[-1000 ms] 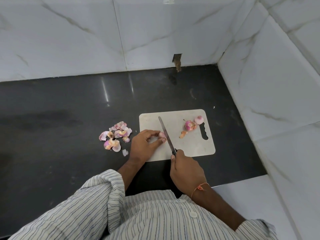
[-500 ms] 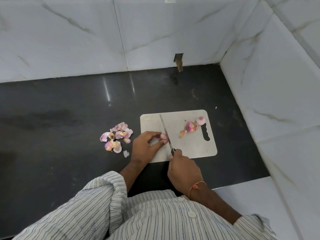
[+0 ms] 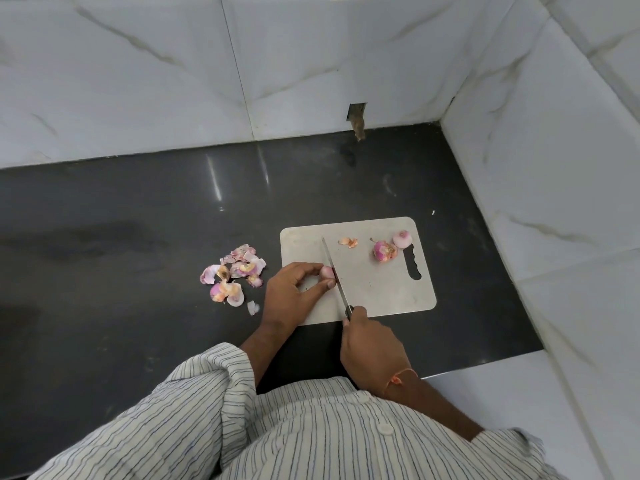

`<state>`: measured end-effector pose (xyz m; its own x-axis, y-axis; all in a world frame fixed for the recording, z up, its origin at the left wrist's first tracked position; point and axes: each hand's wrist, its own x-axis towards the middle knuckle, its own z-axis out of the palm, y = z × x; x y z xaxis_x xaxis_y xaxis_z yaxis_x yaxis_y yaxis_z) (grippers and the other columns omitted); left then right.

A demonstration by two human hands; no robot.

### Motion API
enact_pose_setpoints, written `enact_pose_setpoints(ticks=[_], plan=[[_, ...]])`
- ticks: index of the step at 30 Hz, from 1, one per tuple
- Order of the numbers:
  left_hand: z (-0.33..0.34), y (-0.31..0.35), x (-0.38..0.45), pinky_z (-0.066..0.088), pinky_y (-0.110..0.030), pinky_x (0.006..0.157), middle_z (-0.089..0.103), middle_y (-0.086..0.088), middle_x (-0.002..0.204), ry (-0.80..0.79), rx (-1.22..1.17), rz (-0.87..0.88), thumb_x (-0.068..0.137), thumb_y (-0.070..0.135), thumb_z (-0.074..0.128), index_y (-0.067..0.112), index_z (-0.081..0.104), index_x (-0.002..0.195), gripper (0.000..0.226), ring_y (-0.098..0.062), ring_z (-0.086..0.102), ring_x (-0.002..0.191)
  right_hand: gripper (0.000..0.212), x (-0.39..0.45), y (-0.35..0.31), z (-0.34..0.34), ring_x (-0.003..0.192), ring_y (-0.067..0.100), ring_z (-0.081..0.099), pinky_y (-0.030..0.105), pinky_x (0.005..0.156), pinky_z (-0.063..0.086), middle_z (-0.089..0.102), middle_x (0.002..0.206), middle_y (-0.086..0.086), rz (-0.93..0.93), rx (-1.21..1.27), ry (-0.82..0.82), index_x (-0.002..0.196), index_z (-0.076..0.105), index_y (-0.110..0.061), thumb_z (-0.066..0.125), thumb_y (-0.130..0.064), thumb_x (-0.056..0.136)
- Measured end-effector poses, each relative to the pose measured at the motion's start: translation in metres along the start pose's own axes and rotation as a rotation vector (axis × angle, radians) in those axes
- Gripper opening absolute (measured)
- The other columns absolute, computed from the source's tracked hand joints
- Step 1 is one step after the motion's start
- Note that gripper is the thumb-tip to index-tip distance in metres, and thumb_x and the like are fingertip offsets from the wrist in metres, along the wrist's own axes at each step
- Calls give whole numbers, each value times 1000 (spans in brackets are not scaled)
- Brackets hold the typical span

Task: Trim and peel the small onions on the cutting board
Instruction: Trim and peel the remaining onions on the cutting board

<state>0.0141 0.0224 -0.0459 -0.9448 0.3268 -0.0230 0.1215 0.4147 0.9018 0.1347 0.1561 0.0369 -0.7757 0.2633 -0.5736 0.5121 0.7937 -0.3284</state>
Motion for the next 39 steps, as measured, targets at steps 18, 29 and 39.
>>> enact_pose_setpoints(ticks=[18, 29, 39], plan=[[1, -1, -3, 46, -7, 87, 72, 16, 114, -1, 41, -30, 91, 38, 85, 25, 77, 117, 30, 1, 66, 109, 15, -28, 42, 38, 94, 30, 74, 49, 85, 60, 73, 101, 5, 69, -33, -104, 112, 35, -23, 30, -37, 112], [-15, 11, 7, 53, -25, 87, 63, 14, 111, -159, 229, 3, 97, 46, 74, 26, 65, 117, 29, -3, 60, 100, 19, -35, 61, 39, 89, 22, 74, 45, 86, 62, 74, 97, -1, 56, -94, -41, 120, 37, -25, 27, -40, 113], [-30, 15, 16, 54, -41, 104, 62, 7, 129, -336, 468, 94, 95, 49, 63, 32, 64, 142, 50, -18, 60, 119, 16, -30, 59, 40, 84, 23, 73, 48, 83, 62, 72, 91, -2, 86, -63, -3, 112, 35, -26, 27, -40, 113]])
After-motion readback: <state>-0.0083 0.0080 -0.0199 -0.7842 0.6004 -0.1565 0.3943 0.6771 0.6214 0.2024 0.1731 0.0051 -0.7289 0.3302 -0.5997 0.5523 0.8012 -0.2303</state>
